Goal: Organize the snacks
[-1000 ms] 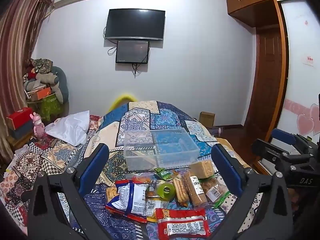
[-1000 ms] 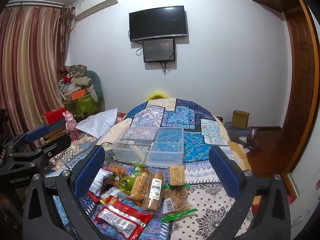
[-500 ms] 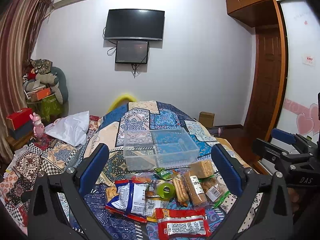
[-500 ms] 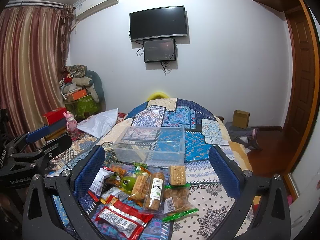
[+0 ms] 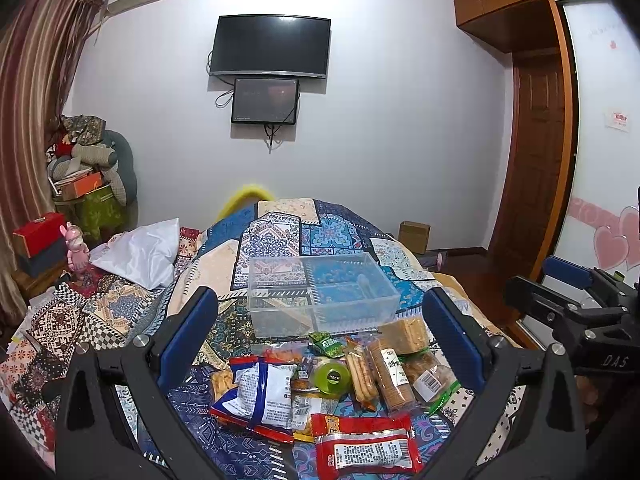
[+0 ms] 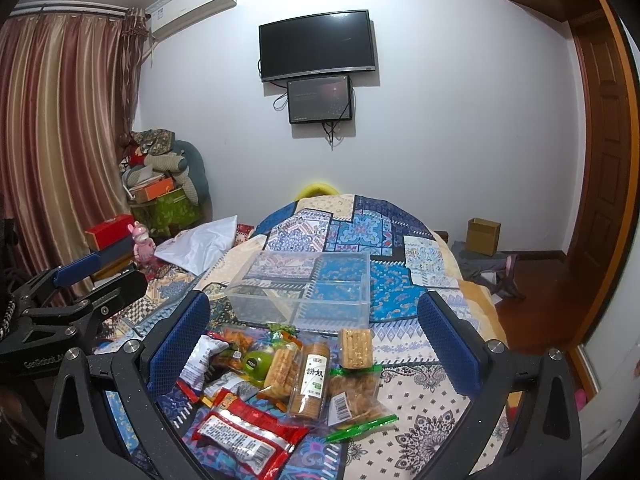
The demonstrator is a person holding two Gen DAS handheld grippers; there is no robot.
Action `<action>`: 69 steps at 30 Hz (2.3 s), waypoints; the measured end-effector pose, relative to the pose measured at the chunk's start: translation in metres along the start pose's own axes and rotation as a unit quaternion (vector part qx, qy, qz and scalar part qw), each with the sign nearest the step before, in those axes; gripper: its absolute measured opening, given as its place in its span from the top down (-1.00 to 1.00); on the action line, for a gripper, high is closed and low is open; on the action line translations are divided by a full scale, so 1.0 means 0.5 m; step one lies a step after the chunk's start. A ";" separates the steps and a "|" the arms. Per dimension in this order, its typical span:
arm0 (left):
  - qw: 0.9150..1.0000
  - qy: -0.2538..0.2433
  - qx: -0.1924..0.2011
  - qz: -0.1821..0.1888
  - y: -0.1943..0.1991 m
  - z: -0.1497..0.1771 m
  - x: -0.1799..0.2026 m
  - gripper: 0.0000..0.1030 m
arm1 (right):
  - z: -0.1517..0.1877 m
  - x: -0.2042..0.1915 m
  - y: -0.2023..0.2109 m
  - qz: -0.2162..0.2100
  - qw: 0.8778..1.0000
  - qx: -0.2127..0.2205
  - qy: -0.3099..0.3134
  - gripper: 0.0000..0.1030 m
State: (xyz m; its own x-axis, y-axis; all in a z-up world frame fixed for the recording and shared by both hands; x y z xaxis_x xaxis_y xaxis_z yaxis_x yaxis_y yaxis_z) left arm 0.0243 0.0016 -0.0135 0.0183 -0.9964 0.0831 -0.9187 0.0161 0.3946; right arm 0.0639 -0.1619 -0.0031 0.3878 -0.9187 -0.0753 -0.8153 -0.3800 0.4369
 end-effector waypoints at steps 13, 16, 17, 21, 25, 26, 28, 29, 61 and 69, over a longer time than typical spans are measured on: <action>1.000 0.000 -0.001 0.002 -0.003 0.004 -0.002 -1.00 | 0.007 0.000 -0.002 0.000 1.000 -0.003 -0.002 -1.00; 1.000 -0.001 -0.001 0.003 -0.002 0.004 -0.002 -1.00 | 0.006 0.000 -0.004 -0.001 1.000 -0.004 -0.002 -1.00; 1.000 -0.001 -0.001 0.002 -0.002 0.004 -0.003 -1.00 | 0.007 0.000 -0.005 -0.001 1.000 -0.004 -0.002 -1.00; 1.000 -0.001 -0.001 0.003 -0.003 0.004 -0.002 -1.00 | 0.007 -0.001 -0.006 -0.001 1.000 -0.005 -0.002 -1.00; 1.000 -0.003 -0.003 0.002 -0.004 0.005 -0.001 -1.00 | 0.008 -0.001 -0.005 0.000 1.000 -0.005 -0.002 -1.00; 1.000 -0.003 -0.003 0.002 -0.004 0.006 -0.002 -1.00 | 0.009 -0.001 -0.006 -0.001 1.000 -0.006 -0.002 -1.00; 1.000 -0.003 -0.004 0.003 -0.006 0.007 -0.003 -1.00 | 0.011 -0.001 -0.009 -0.002 1.000 -0.007 -0.003 -1.00; 1.000 -0.003 -0.005 0.003 -0.007 0.007 -0.004 -1.00 | 0.012 -0.002 -0.010 -0.002 1.000 -0.008 -0.003 -1.00; 0.980 0.025 -0.195 -0.036 -0.256 0.170 -0.132 -0.88 | 0.114 0.088 -0.219 -0.008 0.982 -0.182 -0.038 -0.75; 0.972 0.035 -0.229 -0.035 -0.304 0.209 -0.145 -0.88 | 0.131 0.103 -0.282 -0.022 0.973 -0.222 -0.060 -0.34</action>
State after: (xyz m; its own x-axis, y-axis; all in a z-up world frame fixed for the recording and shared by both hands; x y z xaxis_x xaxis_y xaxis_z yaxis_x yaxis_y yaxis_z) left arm 0.1213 0.0628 -0.1752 0.1153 -0.9886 0.0965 -0.6421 -0.0001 0.7666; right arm 0.1706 -0.1626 -0.1271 0.3433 -0.9187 -0.1954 -0.5233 -0.3598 0.7725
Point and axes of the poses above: each gripper's, at about its wrist camera, not at the fingertips, and y roughly against the way its jaws point, x to its right, z to its underside, the point moved 2 cm from there along -y, roughly the way its jaws point, and after that the axes turned 4 degrees about -x, right-handed, at the moved point
